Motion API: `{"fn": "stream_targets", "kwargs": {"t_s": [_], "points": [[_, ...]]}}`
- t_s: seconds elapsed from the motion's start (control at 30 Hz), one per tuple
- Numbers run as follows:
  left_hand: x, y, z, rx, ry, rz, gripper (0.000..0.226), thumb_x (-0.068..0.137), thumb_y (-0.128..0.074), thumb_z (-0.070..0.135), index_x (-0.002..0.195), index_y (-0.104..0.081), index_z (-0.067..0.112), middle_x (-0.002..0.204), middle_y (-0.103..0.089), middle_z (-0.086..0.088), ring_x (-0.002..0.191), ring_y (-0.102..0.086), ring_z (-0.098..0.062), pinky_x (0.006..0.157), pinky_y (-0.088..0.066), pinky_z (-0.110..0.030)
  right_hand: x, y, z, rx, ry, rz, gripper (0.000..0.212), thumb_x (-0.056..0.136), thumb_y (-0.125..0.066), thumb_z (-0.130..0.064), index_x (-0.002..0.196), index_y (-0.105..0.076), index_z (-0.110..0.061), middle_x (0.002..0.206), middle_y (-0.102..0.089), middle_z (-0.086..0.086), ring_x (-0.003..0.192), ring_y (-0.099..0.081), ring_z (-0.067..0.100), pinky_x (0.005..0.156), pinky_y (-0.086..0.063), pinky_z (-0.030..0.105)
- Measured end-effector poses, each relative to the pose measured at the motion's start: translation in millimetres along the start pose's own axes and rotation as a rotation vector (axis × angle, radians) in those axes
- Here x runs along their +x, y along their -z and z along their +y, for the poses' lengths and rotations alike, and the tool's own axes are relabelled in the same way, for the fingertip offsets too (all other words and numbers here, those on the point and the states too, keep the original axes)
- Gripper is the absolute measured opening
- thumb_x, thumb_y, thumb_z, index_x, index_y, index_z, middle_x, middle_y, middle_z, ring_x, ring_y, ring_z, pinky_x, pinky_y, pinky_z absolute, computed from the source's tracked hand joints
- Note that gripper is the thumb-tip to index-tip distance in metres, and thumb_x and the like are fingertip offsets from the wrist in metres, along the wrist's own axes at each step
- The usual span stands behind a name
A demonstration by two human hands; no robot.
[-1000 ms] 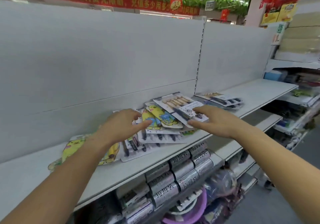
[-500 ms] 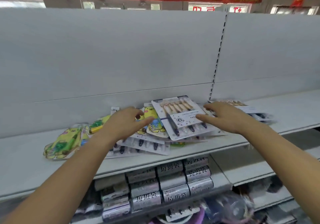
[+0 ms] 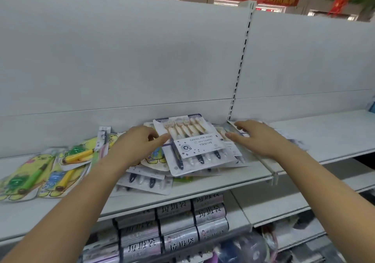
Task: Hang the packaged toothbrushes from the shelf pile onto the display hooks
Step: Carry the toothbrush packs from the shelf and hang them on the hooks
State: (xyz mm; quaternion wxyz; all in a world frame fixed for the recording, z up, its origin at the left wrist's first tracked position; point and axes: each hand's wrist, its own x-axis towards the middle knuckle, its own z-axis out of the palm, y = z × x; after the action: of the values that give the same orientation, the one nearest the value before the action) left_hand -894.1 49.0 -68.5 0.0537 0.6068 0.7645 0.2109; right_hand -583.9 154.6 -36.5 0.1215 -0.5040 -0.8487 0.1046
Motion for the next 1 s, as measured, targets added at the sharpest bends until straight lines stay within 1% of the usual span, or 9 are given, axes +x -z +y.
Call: {"fn": "stream_targets", "kwargs": {"t_s": [0.07, 0.17, 0.27, 0.4, 0.5, 0.57, 0.67, 0.8, 1.0], "points": [[4.6, -1.4, 11.3, 0.029, 0.058, 0.025, 0.071, 0.088, -0.039, 0.082, 0.092, -0.073, 0.021, 0.079, -0.07, 0.003, 0.065, -0.067, -0.016, 0.072, -0.06, -0.04, 10.1, 5.3, 22.3, 0.023, -0.018, 0.013, 0.108, 0.069, -0.028, -0.092, 0.147, -0.048, -0.02, 0.146, -0.054, 0.003, 0.129, -0.052, 0.024, 0.103, -0.043, 0.04], [10.2, -0.4, 31.4, 0.13, 0.188, -0.005, 0.089, 0.081, -0.035, 0.09, 0.091, -0.073, 0.01, 0.076, -0.07, -0.004, 0.066, -0.064, -0.018, 0.068, -0.054, -0.034, 28.4, 14.4, 60.5, -0.006, -0.055, 0.044, 0.08, 0.091, -0.043, -0.072, 0.146, -0.048, -0.015, 0.145, -0.054, 0.007, 0.13, -0.051, 0.027, 0.103, -0.043, 0.041], [11.5, -5.1, 60.2, 0.212, 0.301, -0.105, 0.081, 0.069, -0.036, 0.097, 0.071, -0.054, 0.017, 0.075, -0.058, -0.001, 0.076, -0.057, -0.019, 0.07, -0.045, -0.034, 49.5, 26.3, 114.7, -0.047, -0.166, 0.031, 0.075, 0.095, -0.049, -0.064, 0.144, -0.049, -0.009, 0.144, -0.056, 0.011, 0.128, -0.053, 0.03, 0.1, -0.045, 0.041], [16.2, -13.1, 84.0, 0.253, 0.404, -0.195, 0.088, 0.056, -0.05, 0.097, 0.09, -0.053, 0.015, 0.09, -0.06, -0.003, 0.084, -0.056, -0.021, 0.074, -0.043, -0.032, 68.6, 33.3, 174.7, -0.092, -0.34, -0.123, 0.065, 0.09, -0.058, -0.066, 0.108, -0.061, -0.004, 0.117, -0.066, 0.014, 0.095, -0.06, 0.028, 0.074, -0.045, 0.036], [19.0, -16.5, 88.4, 0.226, 0.489, -0.223, 0.108, 0.062, -0.057, 0.09, 0.131, -0.057, 0.007, 0.133, -0.063, -0.012, 0.108, -0.059, -0.028, 0.079, -0.04, -0.031, 78.2, 28.5, 202.9, -0.017, -0.4, -0.216, 0.065, 0.082, -0.066, -0.069, 0.086, -0.058, -0.005, 0.102, -0.067, 0.013, 0.08, -0.061, 0.025, 0.066, -0.045, 0.033], [19.2, -18.9, 87.8, 0.205, 0.539, -0.237, 0.116, 0.06, -0.058, 0.09, 0.139, -0.053, 0.005, 0.141, -0.058, -0.013, 0.107, -0.056, -0.028, 0.081, -0.041, -0.032, 83.7, 27.8, 212.9, 0.021, -0.408, -0.231, 0.074, 0.078, -0.068, -0.072, 0.098, -0.055, -0.003, 0.107, -0.062, 0.011, 0.091, -0.062, 0.029, 0.074, -0.05, 0.037], [21.5, -18.0, 87.0, 0.172, 0.565, -0.255, 0.13, 0.042, -0.054, 0.098, 0.129, -0.061, 0.002, 0.134, -0.063, -0.015, 0.097, -0.056, -0.027, 0.08, -0.045, -0.034, 88.4, 29.6, 217.4, 0.029, -0.425, -0.236, 0.08, 0.073, -0.07, -0.076, 0.104, -0.051, -0.004, 0.107, -0.056, 0.011, 0.093, -0.059, 0.031, 0.078, -0.05, 0.038], [30.7, -16.4, 78.9, 0.046, 0.59, -0.239, 0.145, 0.022, -0.063, 0.102, 0.124, -0.062, -0.002, 0.128, -0.066, -0.018, 0.107, -0.063, -0.033, 0.096, -0.051, -0.042, 94.5, 28.7, 219.6, 0.008, -0.43, -0.292, 0.083, 0.072, -0.066, -0.08, 0.105, -0.055, -0.005, 0.109, -0.061, 0.011, 0.095, -0.06, 0.029, 0.083, -0.048, 0.037], [37.7, -17.5, 75.8, -0.208, 0.586, -0.102, 0.107, 0.04, -0.095, 0.066, 0.119, -0.054, 0.006, 0.103, -0.069, -0.009, 0.096, -0.064, -0.029, 0.087, -0.052, -0.046, 102.9, 31.2, 217.0, 0.065, -0.458, -0.3, 0.1, 0.071, -0.072, -0.076, 0.137, -0.051, -0.003, 0.144, -0.054, 0.013, 0.119, -0.056, 0.033, 0.093, -0.046, 0.04]]}}
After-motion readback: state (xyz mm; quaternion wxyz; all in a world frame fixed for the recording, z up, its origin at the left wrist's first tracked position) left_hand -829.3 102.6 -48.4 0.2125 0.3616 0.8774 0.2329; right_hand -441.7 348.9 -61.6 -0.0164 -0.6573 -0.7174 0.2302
